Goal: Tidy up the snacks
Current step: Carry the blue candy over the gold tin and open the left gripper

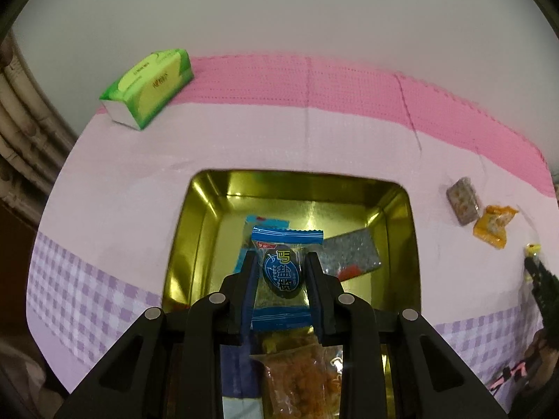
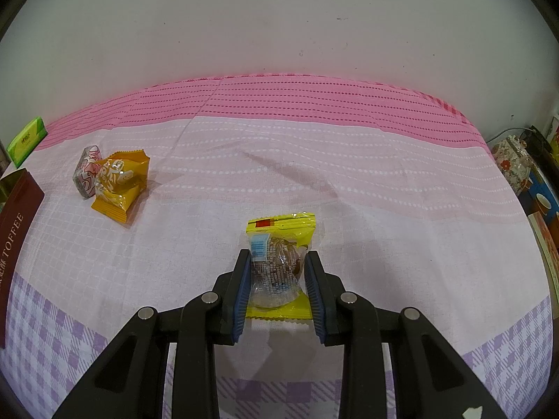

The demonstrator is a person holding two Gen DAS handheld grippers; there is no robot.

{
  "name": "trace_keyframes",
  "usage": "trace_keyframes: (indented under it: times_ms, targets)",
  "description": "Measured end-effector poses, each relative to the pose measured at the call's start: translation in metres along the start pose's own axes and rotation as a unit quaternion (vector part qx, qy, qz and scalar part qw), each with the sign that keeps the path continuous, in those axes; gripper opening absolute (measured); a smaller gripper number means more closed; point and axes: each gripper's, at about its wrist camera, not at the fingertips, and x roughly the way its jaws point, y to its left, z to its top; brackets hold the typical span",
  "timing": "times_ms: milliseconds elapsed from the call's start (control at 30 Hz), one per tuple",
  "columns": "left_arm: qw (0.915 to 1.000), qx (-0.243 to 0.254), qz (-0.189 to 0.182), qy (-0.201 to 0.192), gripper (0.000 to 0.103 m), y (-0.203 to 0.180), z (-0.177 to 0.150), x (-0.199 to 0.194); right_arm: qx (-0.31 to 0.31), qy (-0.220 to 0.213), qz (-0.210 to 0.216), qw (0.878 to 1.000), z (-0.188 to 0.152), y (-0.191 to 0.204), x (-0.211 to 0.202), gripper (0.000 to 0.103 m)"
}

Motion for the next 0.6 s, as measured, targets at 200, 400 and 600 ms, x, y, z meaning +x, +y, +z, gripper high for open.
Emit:
trace_keyframes:
  times_ms: [200, 400, 600]
  targets:
    - [0.9999, -0.001, 0.009, 0.012, 0.028, 0.002, 0.000, 0.013, 0.000, 0.000, 0.000, 1.000, 0.000, 0.000, 0.000, 0.028]
    - [0.9996, -0.004, 0.024, 0.016, 0.028, 0.010, -0.001, 0.022, 0.000, 0.000, 0.000, 1.000, 0.000, 0.000, 0.000, 0.028]
    - [0.9991, 0.003, 0.039, 0.016, 0.028, 0.014, -0.001, 0.027, 0.000, 0.000, 0.000, 1.000, 0.000, 0.001, 0.000, 0.028]
